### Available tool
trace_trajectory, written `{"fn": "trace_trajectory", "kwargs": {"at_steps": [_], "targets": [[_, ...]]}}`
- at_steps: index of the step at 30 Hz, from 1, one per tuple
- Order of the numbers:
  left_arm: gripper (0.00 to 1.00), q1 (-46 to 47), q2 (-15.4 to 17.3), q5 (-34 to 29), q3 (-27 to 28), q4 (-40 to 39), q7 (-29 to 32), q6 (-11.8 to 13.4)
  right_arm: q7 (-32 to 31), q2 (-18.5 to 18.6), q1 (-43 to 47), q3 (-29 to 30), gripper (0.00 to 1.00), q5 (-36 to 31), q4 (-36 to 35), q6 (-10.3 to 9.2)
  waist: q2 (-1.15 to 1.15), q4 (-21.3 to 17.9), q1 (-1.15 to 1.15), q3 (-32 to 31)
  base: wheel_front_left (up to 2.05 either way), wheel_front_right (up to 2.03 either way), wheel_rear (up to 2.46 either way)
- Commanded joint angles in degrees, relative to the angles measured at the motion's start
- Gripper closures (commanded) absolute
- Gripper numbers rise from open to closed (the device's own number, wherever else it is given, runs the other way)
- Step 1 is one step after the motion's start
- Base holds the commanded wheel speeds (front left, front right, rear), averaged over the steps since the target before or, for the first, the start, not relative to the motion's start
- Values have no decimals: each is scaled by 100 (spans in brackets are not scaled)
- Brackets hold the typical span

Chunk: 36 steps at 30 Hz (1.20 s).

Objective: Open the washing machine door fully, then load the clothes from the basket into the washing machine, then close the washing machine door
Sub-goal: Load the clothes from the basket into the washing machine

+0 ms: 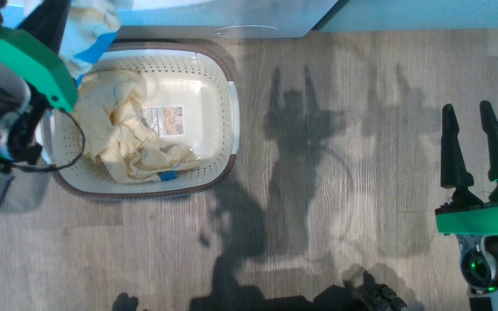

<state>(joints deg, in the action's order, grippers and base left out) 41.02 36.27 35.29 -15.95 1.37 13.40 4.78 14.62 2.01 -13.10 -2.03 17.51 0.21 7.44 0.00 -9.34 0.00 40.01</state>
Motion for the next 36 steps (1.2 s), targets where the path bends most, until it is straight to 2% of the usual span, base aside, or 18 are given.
{"fn": "trace_trajectory", "kwargs": {"at_steps": [1, 5, 10, 14, 20, 28, 36], "targets": [[100, 107, 376, -1, 331, -283, 112, 44, 38, 87, 153, -123, 0, 56, -123, 5, 0, -41, 0, -8, 0, 0, 0], [100, 379, 676, 55, 450, -660, 630, 127, 38, 87, 107, -225, 0, 213, -82, 5, 0, -200, 0, -2, 0, 0, 0], [100, 926, 939, 103, 508, -682, 1208, 155, 38, 87, 33, -352, 0, 419, -41, 5, 0, -475, 0, 68, 0, 0, 0], [100, 1475, 1127, 42, 506, -349, 1526, 117, 38, 87, 5, -442, 0, 596, -4, 5, 0, -729, 0, 170, 0, 0, 0], [100, 2327, 1292, -177, 438, 448, 1649, -5, 38, 87, -22, -580, 0, 851, 39, 5, 0, -1127, 0, 377, 0, 0, 0], [100, 3475, 1404, -679, 296, 1474, 1244, -167, 38, 87, -75, -786, 0, 1160, 69, 5, 0, -1586, 0, 671, 0, 0, 0], [100, 4340, 1372, -1385, 109, 1922, -62, -186, 38, 87, -88, -868, 0, 1298, 72, 5, 0, -1788, 0, 821, 0, 0, 0]]}}
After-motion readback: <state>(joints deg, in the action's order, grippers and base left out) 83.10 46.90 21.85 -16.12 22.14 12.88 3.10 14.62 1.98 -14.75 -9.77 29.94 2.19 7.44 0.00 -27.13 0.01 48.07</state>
